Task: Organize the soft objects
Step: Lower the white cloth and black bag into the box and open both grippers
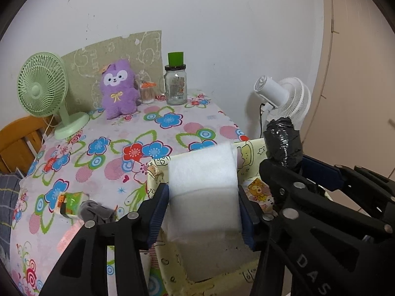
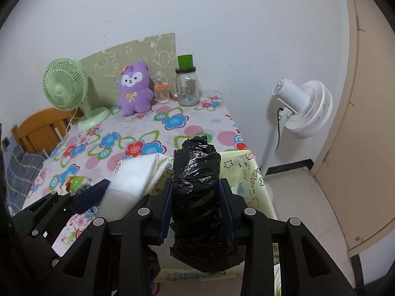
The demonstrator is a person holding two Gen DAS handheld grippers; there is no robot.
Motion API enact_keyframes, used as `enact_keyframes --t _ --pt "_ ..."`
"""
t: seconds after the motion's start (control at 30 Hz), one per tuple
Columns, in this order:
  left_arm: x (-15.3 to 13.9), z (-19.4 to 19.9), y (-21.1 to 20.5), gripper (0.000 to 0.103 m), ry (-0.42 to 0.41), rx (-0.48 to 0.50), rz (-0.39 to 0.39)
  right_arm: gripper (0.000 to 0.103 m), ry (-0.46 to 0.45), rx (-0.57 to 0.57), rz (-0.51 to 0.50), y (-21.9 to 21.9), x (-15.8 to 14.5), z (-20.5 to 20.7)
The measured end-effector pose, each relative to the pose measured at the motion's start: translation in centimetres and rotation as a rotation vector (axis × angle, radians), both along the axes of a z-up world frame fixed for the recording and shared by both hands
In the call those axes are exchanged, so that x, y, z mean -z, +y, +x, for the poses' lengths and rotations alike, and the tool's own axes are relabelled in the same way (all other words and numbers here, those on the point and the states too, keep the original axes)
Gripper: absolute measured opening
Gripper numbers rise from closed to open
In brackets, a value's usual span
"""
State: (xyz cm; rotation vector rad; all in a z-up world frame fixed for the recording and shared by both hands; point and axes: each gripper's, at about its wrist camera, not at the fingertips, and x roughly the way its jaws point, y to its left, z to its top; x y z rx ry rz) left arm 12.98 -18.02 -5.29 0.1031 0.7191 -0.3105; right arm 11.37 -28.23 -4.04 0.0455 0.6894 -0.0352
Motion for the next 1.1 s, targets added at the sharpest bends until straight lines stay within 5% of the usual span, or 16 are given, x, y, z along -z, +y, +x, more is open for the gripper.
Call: enact_keyframes --t 0.17,0.3,0.4,0.57,1.1 --pt "0.6 0.5 -0.6 0.088 0.014 0.025 0.015 0.039 0.017 0.006 -0.001 -0.6 0.8 0.8" --pt "0.6 0.3 -0.7 0.098 -0.003 0.031 0.058 0.038 0.017 -0.006 0.008 -0.7 1.6 1.4" --pt "0.6 0.2 -0.6 0.099 -0.004 0.030 0.076 0.041 0.011 -0.023 0.021 -0.5 1.8 1.7" --pt "0.8 0.5 -0.2 0.099 0.011 0.033 0.062 0.073 -0.005 -0.037 0.040 -0.2 1.7 1.7" --pt "-1.1 -1.7 1.4 0.101 -0.031 0.049 0.047 0.089 -0.051 0.009 0.027 1.3 -0.2 -0.7"
